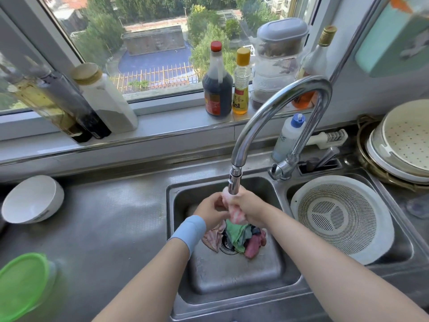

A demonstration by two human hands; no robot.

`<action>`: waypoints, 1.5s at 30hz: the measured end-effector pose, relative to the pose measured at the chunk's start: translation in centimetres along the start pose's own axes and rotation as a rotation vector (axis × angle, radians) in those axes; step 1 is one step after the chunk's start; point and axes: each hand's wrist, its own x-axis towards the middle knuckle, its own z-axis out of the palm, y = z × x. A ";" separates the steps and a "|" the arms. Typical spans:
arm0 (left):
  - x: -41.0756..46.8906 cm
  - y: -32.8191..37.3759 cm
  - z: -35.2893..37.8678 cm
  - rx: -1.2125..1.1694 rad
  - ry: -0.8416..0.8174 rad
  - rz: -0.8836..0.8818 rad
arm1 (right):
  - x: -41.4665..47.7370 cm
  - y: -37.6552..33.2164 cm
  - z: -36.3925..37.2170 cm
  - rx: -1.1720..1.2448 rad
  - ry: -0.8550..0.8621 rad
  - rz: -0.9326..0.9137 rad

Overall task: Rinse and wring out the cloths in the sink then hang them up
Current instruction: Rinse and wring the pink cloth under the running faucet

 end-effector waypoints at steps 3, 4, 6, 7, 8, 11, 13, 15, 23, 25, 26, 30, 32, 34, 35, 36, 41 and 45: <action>0.3 -0.3 -0.8 0.031 0.080 -0.041 | 0.1 -0.3 -0.7 -0.101 0.019 -0.084; 0.2 -0.5 -1.1 0.039 0.103 -0.062 | 0.1 -0.2 -0.8 -0.154 0.076 -0.054; 0.2 -0.6 -1.3 -0.016 0.122 -0.112 | 0.4 0.5 -0.9 -0.252 0.253 0.032; 0.2 -0.5 -1.3 -0.071 0.111 -0.136 | 0.5 0.9 -0.8 -0.256 0.301 0.042; 0.2 -0.5 -1.1 -0.132 0.082 -0.151 | 0.7 1.1 -0.5 -0.255 0.313 0.036; -0.4 -0.3 -0.3 -0.254 -0.127 -0.184 | 1.1 0.8 0.1 -0.385 0.362 0.037; -0.8 -0.5 0.3 -0.273 -0.227 -0.174 | 1.4 0.8 0.2 -0.285 0.394 0.045; -1.0 -0.6 0.9 -0.142 -0.195 -0.151 | 1.5 1.0 0.0 -0.164 0.405 0.044; -0.5 1.8 -0.5 -0.140 -0.031 -0.289 | -1.3 3.1 -1.0 0.062 0.161 -0.124; -0.4 2.6 -0.3 -0.366 -0.066 -0.347 | -1.2 3.2 -0.5 -0.075 0.146 -0.178; -0.3 3.0 -0.3 -0.462 -0.065 -0.378 | -1.0 3.1 -0.2 -0.117 0.173 -0.191; -0.4 4.3 0.0 -0.576 -0.064 -0.435 | -0.6 1.7 0.1 -0.410 0.338 -0.148; -0.4 4.5 0.0 -0.564 -0.061 -0.465 | -0.5 1.4 0.1 -0.516 0.345 -0.137; -0.7 4.4 -0.3 -0.557 -0.097 -0.444 | -0.1 1.2 -0.1 -0.617 0.355 -0.112; -0.7 3.9 -0.4 -0.549 -0.117 -0.415 | 0.3 1.1 -0.2 -0.688 0.362 -0.113; -0.9 3.3 -0.6 -0.504 -0.111 -0.379 | 0.7 0.8 -0.3 -0.729 0.368 -0.110; -0.9 0.7 -0.2 -0.282 -0.125 -0.181 | 1.4 0.7 0.1 -0.258 0.400 0.088; -0.2 1.4 0.3 -0.265 0.096 -0.212 | 0.7 1.9 0.2 -0.111 0.339 -0.003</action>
